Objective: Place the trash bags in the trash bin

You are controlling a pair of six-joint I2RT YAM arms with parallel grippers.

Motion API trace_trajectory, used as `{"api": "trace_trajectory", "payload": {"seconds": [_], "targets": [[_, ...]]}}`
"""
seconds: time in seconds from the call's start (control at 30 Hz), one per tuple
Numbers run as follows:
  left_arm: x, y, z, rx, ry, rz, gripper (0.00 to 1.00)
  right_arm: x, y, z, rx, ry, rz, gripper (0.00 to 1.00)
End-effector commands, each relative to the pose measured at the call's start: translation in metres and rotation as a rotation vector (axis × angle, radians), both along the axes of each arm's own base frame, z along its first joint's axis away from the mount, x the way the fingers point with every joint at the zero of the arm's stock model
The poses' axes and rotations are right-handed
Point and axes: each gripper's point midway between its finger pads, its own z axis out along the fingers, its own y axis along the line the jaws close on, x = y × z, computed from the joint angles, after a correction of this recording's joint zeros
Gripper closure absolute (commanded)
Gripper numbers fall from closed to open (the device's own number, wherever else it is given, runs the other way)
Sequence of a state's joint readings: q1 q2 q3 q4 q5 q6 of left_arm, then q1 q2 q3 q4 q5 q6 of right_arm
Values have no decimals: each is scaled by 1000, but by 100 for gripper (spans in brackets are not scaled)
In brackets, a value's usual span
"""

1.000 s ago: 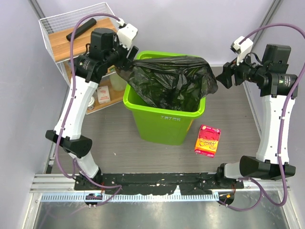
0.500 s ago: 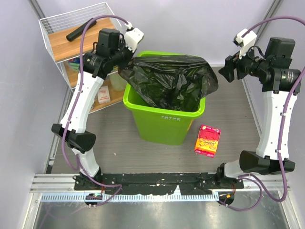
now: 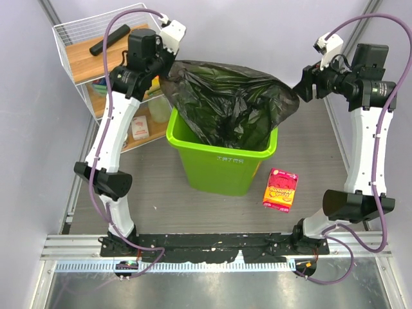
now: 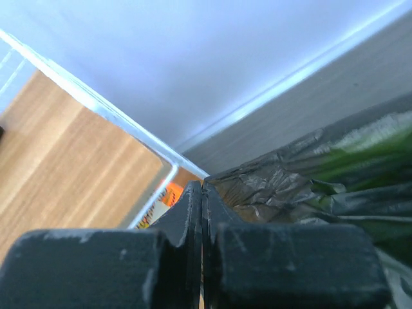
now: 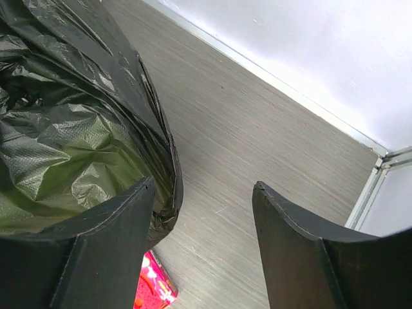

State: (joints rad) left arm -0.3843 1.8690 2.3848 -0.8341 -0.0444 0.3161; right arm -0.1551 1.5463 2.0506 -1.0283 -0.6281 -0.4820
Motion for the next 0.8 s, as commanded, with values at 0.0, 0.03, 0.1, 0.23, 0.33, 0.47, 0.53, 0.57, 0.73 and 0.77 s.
{"api": "trace_trajectory", "payload": {"seconds": [0.0,0.03,0.1,0.23,0.33,0.47,0.53,0.57,0.73,0.77], "targets": [[32,3,25,-63,-118,76,100,13,4,31,47,-100,10,33],[36,1,22,-65,-115,75,100,12,7,32,59,-100,20,33],[45,-3,17,-68,-112,73,100,16,10,31,79,-93,36,33],[60,-7,6,-72,-114,81,100,19,17,33,102,-92,69,32],[66,-11,-5,-64,-97,77,100,18,23,29,122,-73,101,29],[69,-13,-24,-36,-61,66,100,27,21,14,114,-33,85,28],[68,-14,-32,-29,-42,55,100,30,19,3,102,-14,85,29],[67,-15,-35,-25,-37,47,100,31,19,-4,104,3,88,30],[59,-16,-48,-11,-4,19,100,33,24,-28,118,56,117,44],[57,-16,-52,-7,5,14,100,33,24,-33,121,71,118,48]]}}
